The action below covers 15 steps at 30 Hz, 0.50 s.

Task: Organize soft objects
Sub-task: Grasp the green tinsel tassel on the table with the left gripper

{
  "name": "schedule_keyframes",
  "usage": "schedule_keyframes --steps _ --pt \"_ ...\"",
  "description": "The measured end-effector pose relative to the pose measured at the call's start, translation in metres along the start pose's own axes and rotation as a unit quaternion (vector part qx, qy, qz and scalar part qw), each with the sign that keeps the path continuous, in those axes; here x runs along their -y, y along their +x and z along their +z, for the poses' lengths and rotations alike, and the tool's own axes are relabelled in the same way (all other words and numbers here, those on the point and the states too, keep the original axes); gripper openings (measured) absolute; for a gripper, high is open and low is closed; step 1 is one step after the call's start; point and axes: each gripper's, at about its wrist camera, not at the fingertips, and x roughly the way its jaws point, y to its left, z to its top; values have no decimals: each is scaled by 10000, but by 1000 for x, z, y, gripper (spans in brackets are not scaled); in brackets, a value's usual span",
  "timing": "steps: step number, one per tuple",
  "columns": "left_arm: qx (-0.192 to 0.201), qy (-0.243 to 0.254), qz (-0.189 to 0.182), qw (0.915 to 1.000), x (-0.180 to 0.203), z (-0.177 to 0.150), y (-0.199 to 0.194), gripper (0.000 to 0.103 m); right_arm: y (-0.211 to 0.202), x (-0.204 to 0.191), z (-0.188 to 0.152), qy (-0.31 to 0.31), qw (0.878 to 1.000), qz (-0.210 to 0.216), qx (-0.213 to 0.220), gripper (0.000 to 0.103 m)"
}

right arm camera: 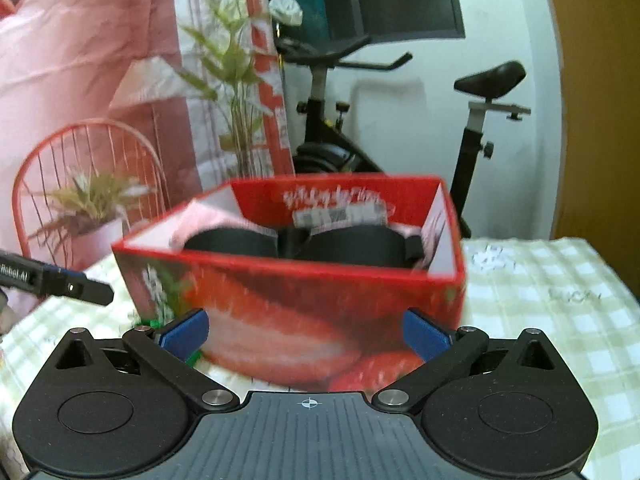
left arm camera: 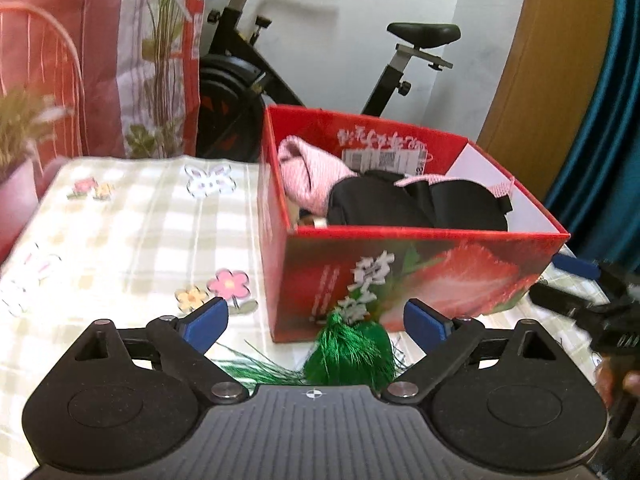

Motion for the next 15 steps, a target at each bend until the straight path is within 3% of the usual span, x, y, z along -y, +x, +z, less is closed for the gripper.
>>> schedule_keyframes --steps 7,10,13,15 --pt "-231 -516 -232 9981 -7 -16 30 82 26 -14 -28 41 9993 108 -364 102" --pt "-338 -665 -369 9965 -8 -21 41 67 32 -22 -33 -12 9986 258 -465 102" --pt "-473 -745 -596 9943 -4 -26 51 45 35 -28 -34 -104 9978 382 -526 102" --pt "-448 -703 -634 9945 1 -28 53 46 36 -31 -35 -178 9974 406 -577 99"
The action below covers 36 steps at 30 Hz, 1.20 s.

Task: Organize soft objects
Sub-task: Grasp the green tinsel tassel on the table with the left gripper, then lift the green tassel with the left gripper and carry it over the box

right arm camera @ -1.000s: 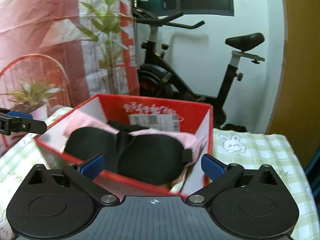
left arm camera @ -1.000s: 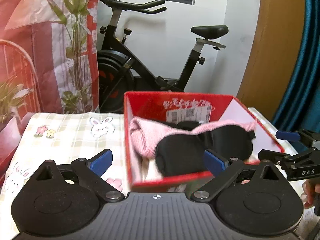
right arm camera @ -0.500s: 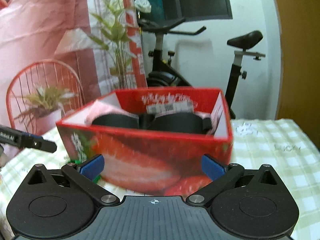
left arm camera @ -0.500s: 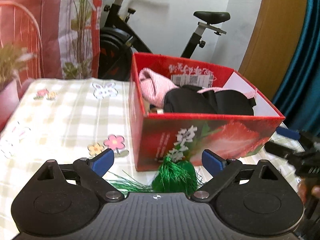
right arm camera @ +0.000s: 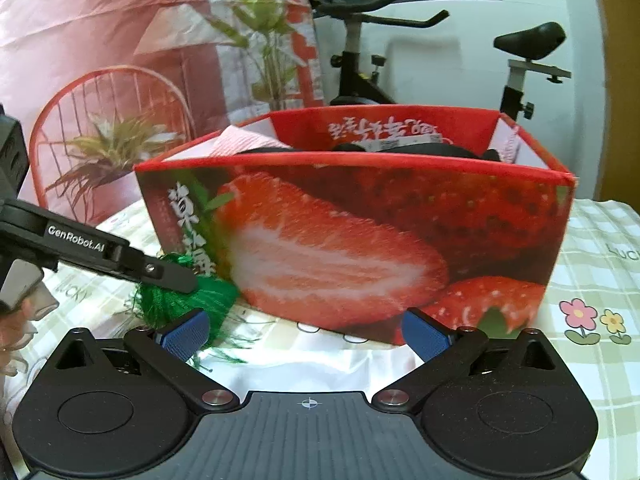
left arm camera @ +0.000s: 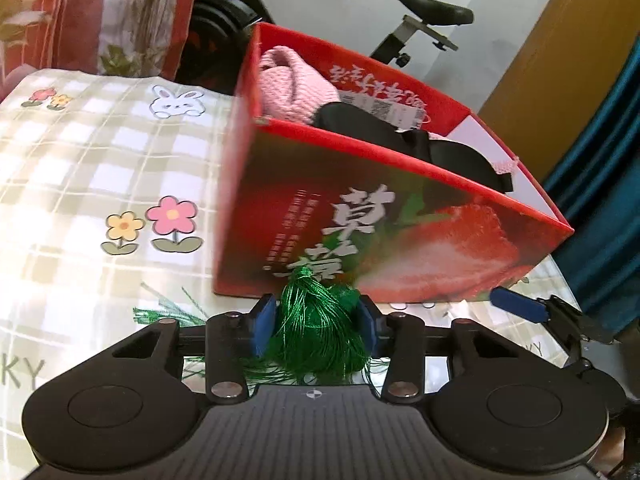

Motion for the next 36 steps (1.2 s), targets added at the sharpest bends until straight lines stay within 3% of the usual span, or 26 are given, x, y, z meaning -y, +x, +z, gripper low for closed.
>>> schedule_keyframes --steps 7,14,19,36 --pt "-121 96 -325 9994 17 -4 10 46 10 -11 -3 -246 9989 218 -326 83" --pt "-212 200 -589 9978 36 -10 16 46 17 -23 -7 -534 9966 393 -488 76" --pt "-171 229 -708 9971 49 -19 18 45 16 -19 -14 -445 9970 416 -478 58" --pt "383 8 -381 9985 55 -47 -12 45 1 -28 -20 -908 9942 578 -57 55"
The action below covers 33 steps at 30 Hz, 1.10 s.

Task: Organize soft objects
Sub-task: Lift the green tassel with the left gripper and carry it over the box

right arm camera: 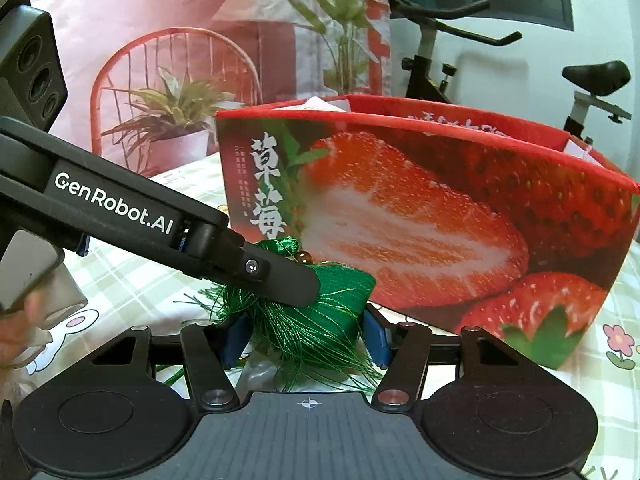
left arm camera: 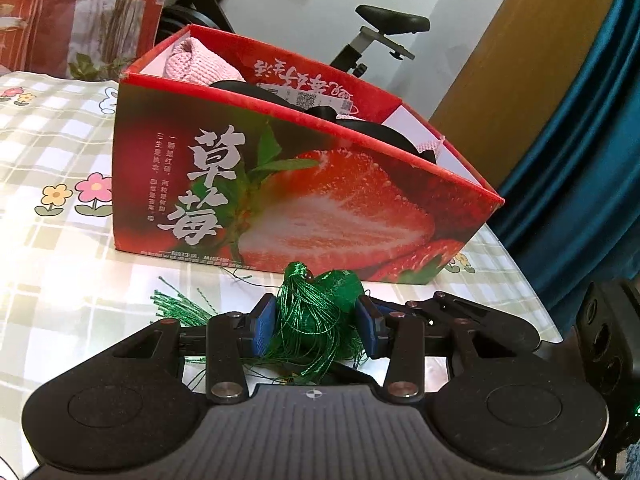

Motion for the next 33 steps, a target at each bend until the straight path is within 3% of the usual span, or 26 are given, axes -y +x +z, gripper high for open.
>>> schedule_keyframes --steps 13,33 --pt "193 201 -43 9996 10 11 -14 45 -14 -1 12 -13 9997 -38 229 54" --pt "886 657 -239 9936 60 87 -68 45 -71 12 113 19 9965 -108 824 54"
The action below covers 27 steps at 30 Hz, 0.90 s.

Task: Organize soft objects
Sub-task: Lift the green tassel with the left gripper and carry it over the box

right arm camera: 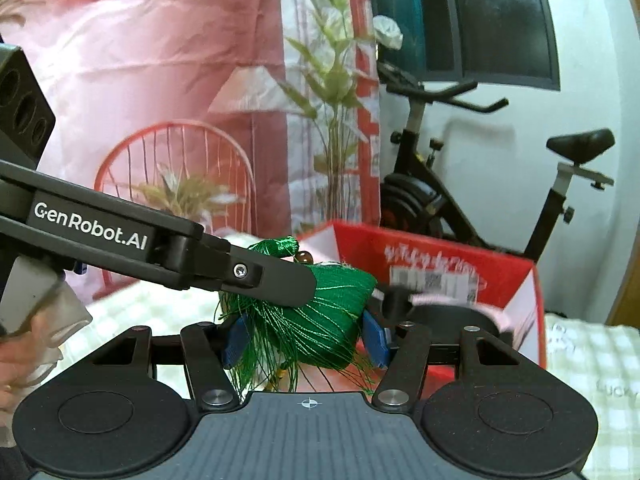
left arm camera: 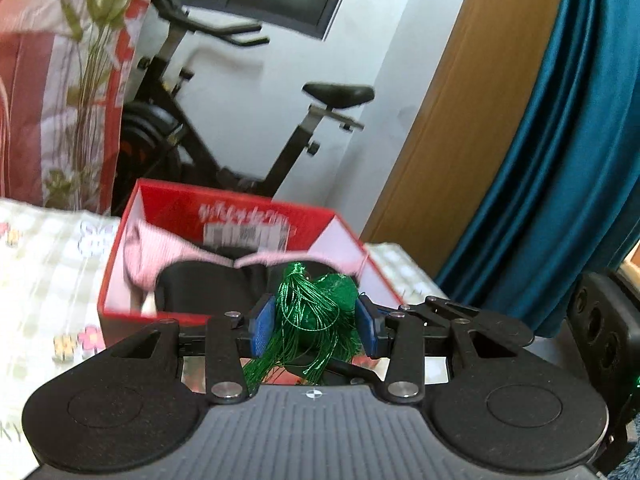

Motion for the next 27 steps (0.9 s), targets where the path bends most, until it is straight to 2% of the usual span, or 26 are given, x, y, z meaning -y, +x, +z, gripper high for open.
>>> schedule_keyframes --steps 6,12,15,19,27 --pt "162 174 13 9997 8 36 -4 45 -2 10 43 33 9999 21 150 54" --pt "539 460 47 9975 11 77 0 45 3 18 95 -368 9984 -139 399 54" --pt "670 572 4 9961 9 90 12 46 13 28 111 -620 9967 -249 455 54" --pt "556 526 -64 9970 0 91 38 46 33 44 111 -755 9961 -292 337 54" --pt "54 340 -122 9993 -19 80 94 47 71 75 76 -650 9972 -357 -114 53"
